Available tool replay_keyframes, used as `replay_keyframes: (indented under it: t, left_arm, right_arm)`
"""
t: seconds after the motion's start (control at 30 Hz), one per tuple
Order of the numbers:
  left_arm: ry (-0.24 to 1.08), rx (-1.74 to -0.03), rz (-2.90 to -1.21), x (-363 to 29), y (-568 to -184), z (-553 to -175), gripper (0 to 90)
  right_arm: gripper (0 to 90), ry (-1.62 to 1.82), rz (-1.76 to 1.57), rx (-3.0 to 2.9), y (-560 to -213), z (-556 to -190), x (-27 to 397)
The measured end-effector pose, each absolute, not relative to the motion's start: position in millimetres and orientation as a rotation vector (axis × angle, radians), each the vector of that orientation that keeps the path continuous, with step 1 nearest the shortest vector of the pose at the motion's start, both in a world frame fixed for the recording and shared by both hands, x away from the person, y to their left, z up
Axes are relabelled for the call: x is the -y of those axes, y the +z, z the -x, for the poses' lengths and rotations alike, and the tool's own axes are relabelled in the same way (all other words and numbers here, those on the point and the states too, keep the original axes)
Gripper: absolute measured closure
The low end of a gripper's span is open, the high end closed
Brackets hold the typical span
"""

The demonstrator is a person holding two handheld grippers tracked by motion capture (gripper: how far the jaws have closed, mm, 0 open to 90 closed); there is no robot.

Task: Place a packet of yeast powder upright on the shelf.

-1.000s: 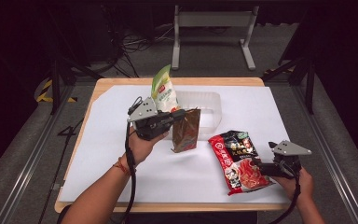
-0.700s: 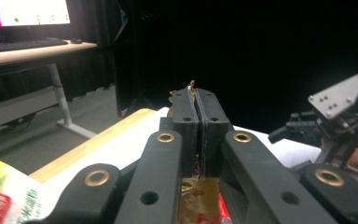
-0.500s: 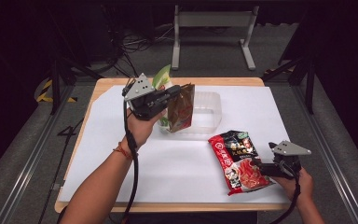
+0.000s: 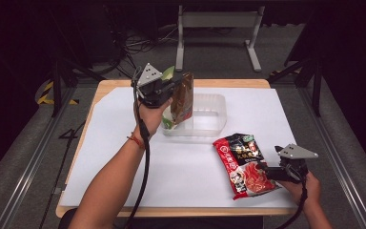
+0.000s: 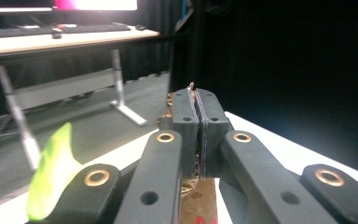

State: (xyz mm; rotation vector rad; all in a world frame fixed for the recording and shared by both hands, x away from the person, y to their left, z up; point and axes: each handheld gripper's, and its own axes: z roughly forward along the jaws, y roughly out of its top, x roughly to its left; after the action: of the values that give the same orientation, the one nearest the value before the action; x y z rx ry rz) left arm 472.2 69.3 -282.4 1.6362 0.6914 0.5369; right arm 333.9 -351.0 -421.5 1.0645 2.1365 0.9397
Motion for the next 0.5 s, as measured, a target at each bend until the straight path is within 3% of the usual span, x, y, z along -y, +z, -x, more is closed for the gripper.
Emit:
replay_keyframes:
  t: [0.2,0.33,0.5]
  left_arm:
    - [0.557,-0.730,-1.639,-58.2,-283.2,-484.3,88.1]
    - [0.644,-0.752,-1.686,-45.2,-283.8,-493.0,88.1]
    - [0.634,-0.796,-1.677,-42.6,-284.2,-504.5,88.1]
  right_arm:
    - [15.0,0.936,-1.062,-2.137,-422.0,-333.9,350.9]
    - [15.0,0.935,-1.062,-2.140,-422.2,-333.9,350.9]
    - [15.0,0.935,-1.061,-2.140,-422.3,-333.6,351.2]
